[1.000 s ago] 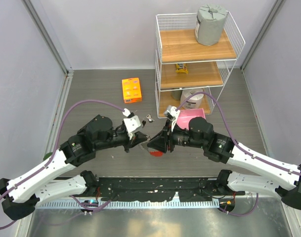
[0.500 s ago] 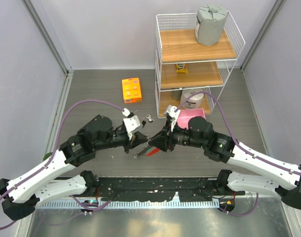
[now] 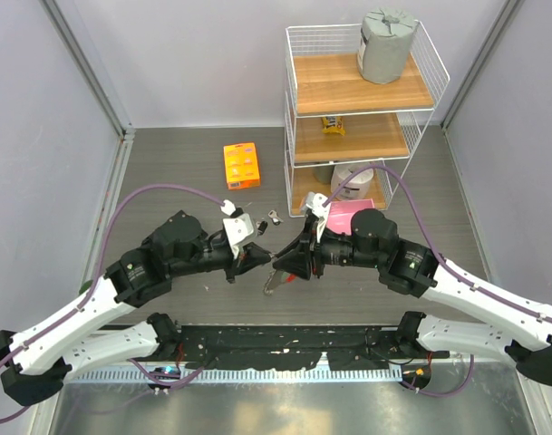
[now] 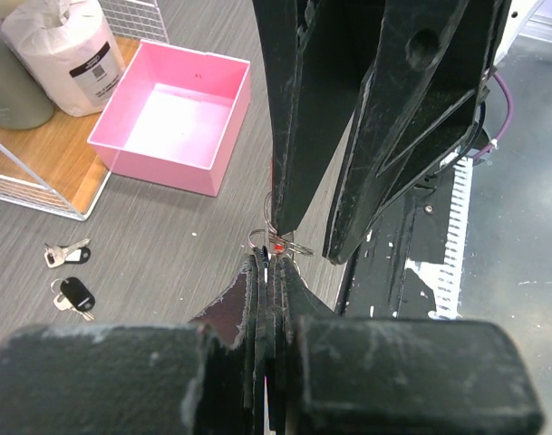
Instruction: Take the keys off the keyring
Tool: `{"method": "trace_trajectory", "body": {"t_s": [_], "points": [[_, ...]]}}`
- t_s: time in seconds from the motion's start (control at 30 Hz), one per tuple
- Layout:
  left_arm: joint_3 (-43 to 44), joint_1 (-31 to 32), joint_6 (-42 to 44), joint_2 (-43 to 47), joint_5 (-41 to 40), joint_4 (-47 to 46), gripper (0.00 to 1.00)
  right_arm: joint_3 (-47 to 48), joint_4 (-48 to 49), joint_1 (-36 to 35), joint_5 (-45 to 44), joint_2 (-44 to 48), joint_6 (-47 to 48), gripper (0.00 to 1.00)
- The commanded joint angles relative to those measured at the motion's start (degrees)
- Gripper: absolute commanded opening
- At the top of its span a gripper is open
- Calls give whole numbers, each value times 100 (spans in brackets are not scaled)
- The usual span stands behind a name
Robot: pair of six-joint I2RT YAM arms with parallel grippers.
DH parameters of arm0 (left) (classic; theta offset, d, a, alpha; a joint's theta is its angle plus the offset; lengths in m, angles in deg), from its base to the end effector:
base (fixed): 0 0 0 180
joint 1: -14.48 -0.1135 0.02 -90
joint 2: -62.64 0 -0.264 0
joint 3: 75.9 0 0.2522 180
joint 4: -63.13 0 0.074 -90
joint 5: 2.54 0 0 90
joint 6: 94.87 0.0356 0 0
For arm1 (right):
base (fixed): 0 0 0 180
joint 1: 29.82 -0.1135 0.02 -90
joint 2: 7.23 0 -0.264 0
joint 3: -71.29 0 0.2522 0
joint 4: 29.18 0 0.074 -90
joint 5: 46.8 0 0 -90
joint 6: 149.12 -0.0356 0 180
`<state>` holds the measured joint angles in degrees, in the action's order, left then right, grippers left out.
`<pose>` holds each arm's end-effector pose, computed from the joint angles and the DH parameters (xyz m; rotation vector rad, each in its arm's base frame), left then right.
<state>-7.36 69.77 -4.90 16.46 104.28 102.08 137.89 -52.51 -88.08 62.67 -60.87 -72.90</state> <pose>0.0906 -0.1489 0.3691 1.0915 1.6231 -0.9274 0.1030 0.1891 0.3633 -0.9632 1.6431 1.1859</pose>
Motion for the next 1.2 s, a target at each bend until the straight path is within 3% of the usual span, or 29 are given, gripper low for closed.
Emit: {"method": "trace_trajectory", "body": {"t_s": [0.0, 0.4, 1.17], "points": [[322, 17, -23, 56, 102, -251, 0, 262, 7, 16, 163, 12, 34, 35], [402, 17, -23, -15, 5, -137, 0, 86, 104, 16, 260, 74, -476, 35], [419, 17, -146, 47, 199, -225, 0, 174, 7, 16, -346, -216, -415, 34]]}}
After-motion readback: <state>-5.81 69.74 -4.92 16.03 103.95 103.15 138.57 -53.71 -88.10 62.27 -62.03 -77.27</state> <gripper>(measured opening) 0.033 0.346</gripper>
